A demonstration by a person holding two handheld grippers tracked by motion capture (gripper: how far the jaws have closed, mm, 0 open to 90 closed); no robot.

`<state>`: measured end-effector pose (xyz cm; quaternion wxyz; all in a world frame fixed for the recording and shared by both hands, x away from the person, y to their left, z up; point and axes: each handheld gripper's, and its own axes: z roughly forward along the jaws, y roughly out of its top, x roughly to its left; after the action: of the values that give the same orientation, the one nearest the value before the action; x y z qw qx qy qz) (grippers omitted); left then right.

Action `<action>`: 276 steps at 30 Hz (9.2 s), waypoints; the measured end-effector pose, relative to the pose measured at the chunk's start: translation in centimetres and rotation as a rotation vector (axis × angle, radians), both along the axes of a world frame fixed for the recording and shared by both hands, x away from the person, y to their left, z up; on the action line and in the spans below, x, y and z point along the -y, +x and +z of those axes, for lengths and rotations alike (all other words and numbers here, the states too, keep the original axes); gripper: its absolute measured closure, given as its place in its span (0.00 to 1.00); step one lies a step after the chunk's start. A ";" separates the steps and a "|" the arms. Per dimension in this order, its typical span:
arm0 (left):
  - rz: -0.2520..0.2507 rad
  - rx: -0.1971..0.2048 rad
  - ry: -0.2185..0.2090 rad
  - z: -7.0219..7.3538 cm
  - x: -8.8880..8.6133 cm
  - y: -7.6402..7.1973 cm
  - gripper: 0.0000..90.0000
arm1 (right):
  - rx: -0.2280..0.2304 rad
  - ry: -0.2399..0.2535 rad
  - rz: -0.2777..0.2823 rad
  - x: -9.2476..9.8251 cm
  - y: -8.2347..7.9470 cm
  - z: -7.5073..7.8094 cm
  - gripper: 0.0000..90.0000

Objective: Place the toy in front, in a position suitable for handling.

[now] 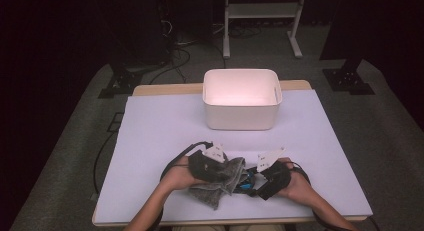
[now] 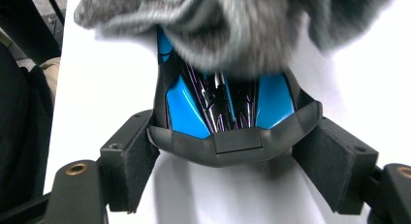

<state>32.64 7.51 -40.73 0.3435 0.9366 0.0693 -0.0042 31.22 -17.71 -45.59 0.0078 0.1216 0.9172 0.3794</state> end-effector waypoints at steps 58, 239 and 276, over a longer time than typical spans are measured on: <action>-0.086 -0.062 -0.032 -0.4 2.7 3.1 0.86 | -0.003 0.003 0.007 -0.2 0.1 -0.1 0.27; 0.012 -0.103 -0.058 -1.9 -4.6 0.8 0.85 | -0.120 0.040 -0.063 0.0 0.6 1.8 0.21; 0.033 -0.142 -0.082 0.3 -3.0 2.4 0.81 | -0.046 0.023 -0.046 -1.6 0.2 1.9 0.40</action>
<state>35.07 10.51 -40.46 0.3760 0.9177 0.1089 -0.0679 31.47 -16.10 -43.72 -0.0061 0.1514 0.9096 0.3868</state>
